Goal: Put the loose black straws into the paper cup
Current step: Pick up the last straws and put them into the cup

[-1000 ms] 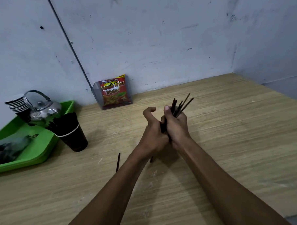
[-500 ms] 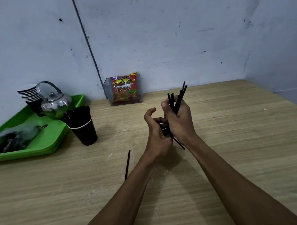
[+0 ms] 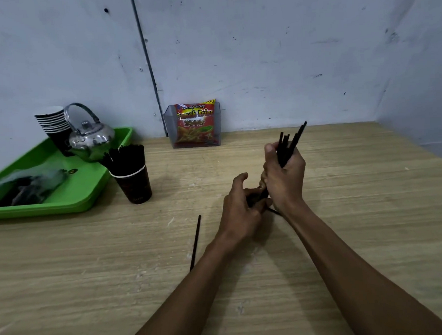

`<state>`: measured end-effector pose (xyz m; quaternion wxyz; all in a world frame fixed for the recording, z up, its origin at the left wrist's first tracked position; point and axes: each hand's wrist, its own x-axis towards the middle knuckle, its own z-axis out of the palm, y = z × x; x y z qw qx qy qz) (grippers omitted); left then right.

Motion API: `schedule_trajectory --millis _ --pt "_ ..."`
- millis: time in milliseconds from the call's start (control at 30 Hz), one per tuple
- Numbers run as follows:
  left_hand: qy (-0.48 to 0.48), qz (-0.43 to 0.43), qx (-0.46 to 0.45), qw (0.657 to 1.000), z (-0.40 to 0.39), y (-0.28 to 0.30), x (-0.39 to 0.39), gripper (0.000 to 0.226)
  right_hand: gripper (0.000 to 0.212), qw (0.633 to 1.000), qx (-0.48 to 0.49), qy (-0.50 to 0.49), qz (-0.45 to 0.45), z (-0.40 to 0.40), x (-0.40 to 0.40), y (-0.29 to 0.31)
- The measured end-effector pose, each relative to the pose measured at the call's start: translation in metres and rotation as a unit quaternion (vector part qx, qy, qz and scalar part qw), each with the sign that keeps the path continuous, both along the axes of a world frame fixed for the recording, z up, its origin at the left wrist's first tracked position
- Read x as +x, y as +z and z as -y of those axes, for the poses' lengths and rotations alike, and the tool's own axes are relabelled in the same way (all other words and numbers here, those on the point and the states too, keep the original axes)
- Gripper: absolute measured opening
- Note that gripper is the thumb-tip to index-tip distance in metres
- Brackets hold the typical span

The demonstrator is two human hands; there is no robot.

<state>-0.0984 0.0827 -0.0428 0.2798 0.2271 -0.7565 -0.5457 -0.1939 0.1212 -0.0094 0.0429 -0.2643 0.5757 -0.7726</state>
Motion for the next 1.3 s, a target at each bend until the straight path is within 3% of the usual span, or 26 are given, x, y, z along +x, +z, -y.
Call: schedule_trajectory --millis 133,300,467,800,1000,1133,1300 --pt "-0.022 0.01 0.007 1.0 0.005 0.009 0.008 0.08 0.012 0.993 0.006 -0.013 -0.114 0.005 -0.002 0.015" --pt "0.084 -0.087 0.076 0.99 0.019 0.018 0.015 0.066 0.018 0.972 0.053 -0.027 -0.229 0.008 0.008 0.012" --pt "0.086 -0.117 0.101 0.984 0.023 0.024 0.018 0.053 0.017 0.981 0.024 -0.075 -0.176 0.007 0.011 0.0" --pt "0.088 -0.14 0.129 0.978 0.017 0.032 0.014 0.053 0.015 0.992 0.06 -0.048 -0.098 0.002 0.021 -0.031" --pt "0.099 -0.144 0.111 0.978 0.024 0.04 0.015 0.045 0.036 0.995 0.089 0.0 -0.044 -0.002 0.02 -0.034" --pt "0.143 -0.11 0.077 0.981 0.036 0.046 0.022 0.035 0.05 0.997 0.065 0.037 -0.027 -0.003 0.017 -0.033" --pt "0.167 0.107 -0.04 0.979 0.059 0.043 0.039 0.009 0.052 0.993 0.096 0.053 -0.036 -0.006 0.019 -0.038"
